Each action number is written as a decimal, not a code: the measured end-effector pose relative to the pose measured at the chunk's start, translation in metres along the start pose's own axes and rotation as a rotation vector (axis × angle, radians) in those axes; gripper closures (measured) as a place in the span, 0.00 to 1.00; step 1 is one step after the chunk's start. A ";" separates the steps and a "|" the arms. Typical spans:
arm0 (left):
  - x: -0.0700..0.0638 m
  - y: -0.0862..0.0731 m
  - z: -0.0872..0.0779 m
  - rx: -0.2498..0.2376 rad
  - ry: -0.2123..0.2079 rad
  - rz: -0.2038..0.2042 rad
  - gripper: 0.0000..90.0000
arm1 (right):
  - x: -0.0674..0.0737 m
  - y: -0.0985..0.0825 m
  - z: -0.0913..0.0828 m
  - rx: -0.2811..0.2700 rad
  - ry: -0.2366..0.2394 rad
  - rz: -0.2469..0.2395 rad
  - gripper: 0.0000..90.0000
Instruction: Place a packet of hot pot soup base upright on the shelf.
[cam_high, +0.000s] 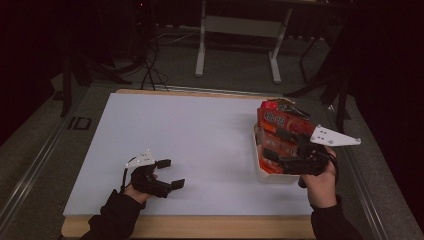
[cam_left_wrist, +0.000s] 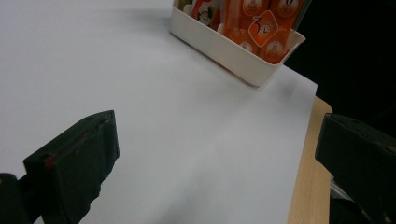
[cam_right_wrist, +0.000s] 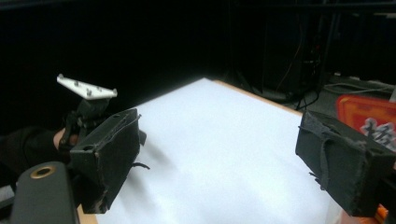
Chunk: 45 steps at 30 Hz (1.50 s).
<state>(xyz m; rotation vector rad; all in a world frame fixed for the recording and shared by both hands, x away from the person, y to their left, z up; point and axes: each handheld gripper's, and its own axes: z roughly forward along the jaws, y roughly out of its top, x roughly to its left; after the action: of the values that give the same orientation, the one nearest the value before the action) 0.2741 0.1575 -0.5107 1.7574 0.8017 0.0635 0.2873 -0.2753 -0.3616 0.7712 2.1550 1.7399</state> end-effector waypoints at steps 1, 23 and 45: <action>0.000 0.000 0.000 0.000 -0.001 -0.001 0.00 | 0.001 -0.002 0.002 0.007 0.007 0.000 0.15; -0.001 -0.002 0.001 0.010 -0.003 0.019 0.00 | 0.012 -0.049 0.031 0.123 0.068 -0.017 0.15; -0.004 -0.002 0.000 -0.015 -0.051 0.025 0.00 | 0.011 -0.094 0.029 0.168 0.068 0.004 0.15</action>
<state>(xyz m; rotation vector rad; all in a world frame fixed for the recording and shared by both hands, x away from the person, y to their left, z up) 0.2697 0.1557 -0.5113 1.7485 0.7401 0.0407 0.2707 -0.2583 -0.4576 0.7671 2.3701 1.6239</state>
